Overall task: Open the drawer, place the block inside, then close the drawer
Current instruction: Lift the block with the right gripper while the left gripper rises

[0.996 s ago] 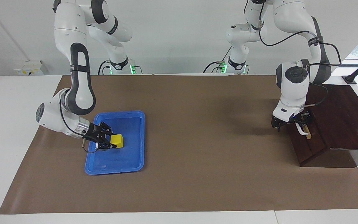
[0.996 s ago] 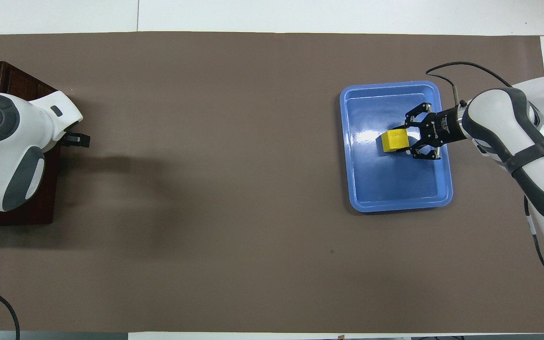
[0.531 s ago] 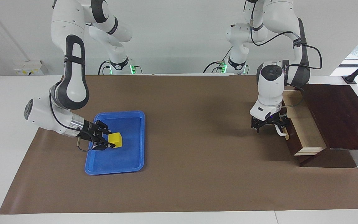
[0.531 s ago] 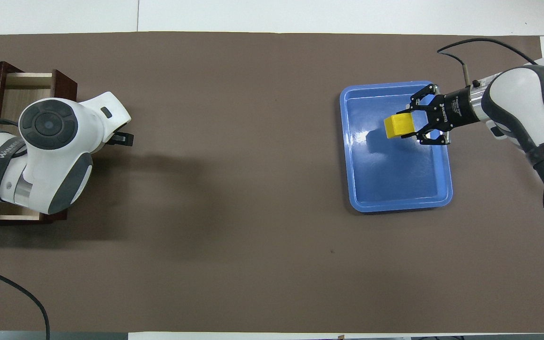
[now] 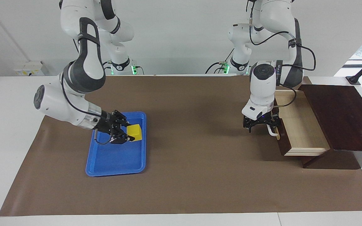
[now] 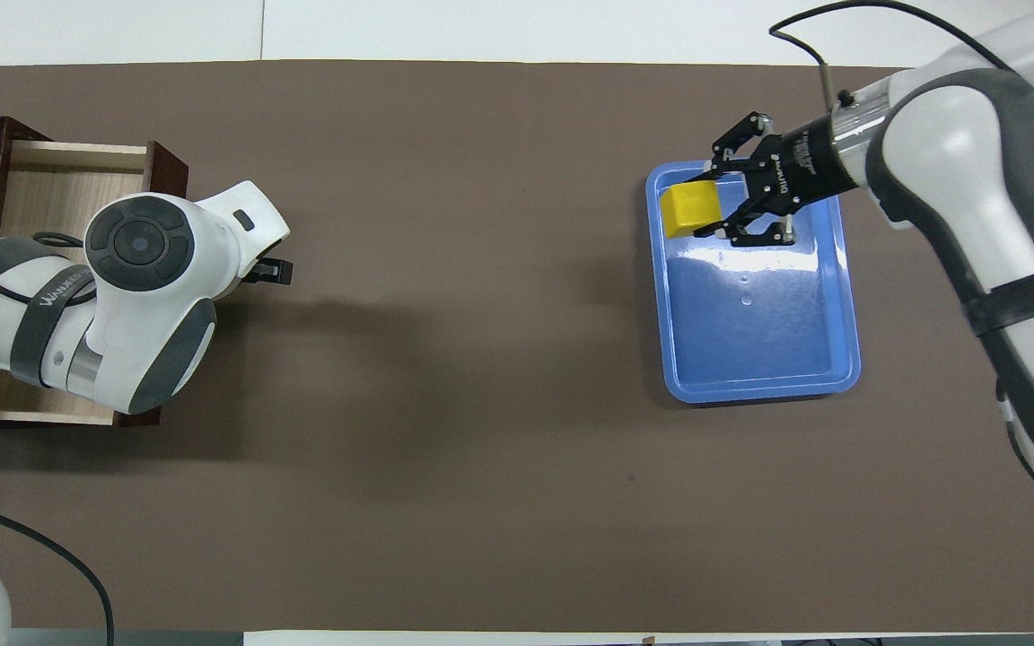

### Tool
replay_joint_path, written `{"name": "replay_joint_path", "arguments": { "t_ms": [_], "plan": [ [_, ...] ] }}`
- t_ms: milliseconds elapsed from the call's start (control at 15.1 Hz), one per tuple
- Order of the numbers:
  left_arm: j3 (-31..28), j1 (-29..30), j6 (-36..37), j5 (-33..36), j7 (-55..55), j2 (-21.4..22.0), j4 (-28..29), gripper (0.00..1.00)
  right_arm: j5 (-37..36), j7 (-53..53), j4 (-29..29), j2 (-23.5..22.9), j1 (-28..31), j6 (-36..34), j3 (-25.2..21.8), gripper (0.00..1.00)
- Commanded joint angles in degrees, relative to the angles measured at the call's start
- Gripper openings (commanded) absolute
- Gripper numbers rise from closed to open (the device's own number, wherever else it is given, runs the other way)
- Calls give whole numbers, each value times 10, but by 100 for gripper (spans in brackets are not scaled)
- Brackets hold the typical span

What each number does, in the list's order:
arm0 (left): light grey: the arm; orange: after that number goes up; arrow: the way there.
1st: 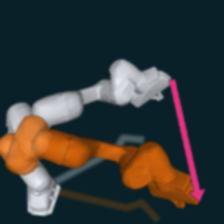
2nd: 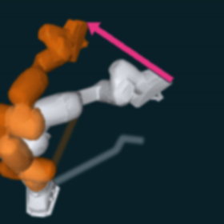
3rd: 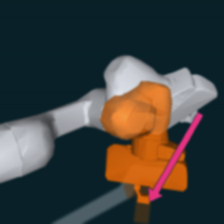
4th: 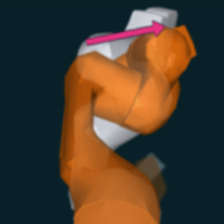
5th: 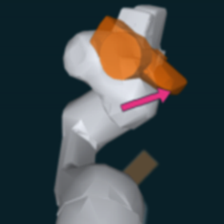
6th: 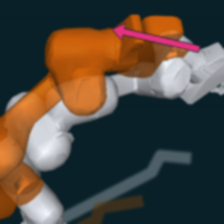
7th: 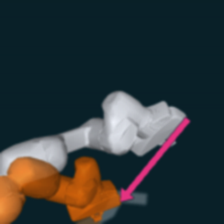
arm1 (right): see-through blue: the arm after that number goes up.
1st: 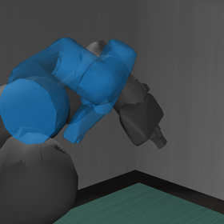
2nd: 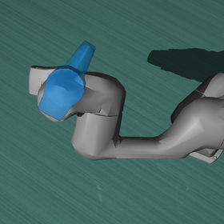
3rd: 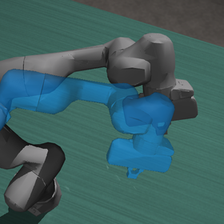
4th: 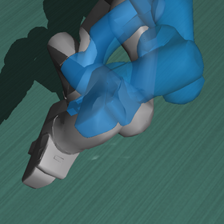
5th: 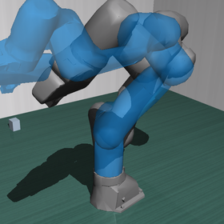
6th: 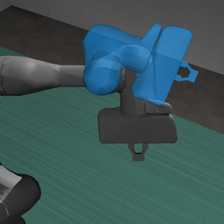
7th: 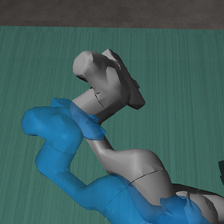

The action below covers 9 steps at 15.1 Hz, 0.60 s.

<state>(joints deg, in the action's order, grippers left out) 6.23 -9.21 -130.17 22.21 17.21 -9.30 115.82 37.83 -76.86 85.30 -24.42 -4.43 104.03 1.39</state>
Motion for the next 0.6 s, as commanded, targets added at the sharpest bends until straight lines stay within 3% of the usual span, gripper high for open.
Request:
{"name": "replay_joint_path", "arguments": {
  "t_ms": [0, 266, 531],
  "plan": [
    [-3, -12, 53, -18, 6, 6, -24, 100, -7, -73, -11, -4, -42, 27, 0, 0],
    [-5, -27, 230, -97, 38, -6, -164, 100, -10, -127, -10, -4, -109, 79, 0, 0],
    [-5, -27, 251, -164, 218, 2, -173, 100, -12, -144, -8, -4, -150, 113, 0, 0]
  ]
}}
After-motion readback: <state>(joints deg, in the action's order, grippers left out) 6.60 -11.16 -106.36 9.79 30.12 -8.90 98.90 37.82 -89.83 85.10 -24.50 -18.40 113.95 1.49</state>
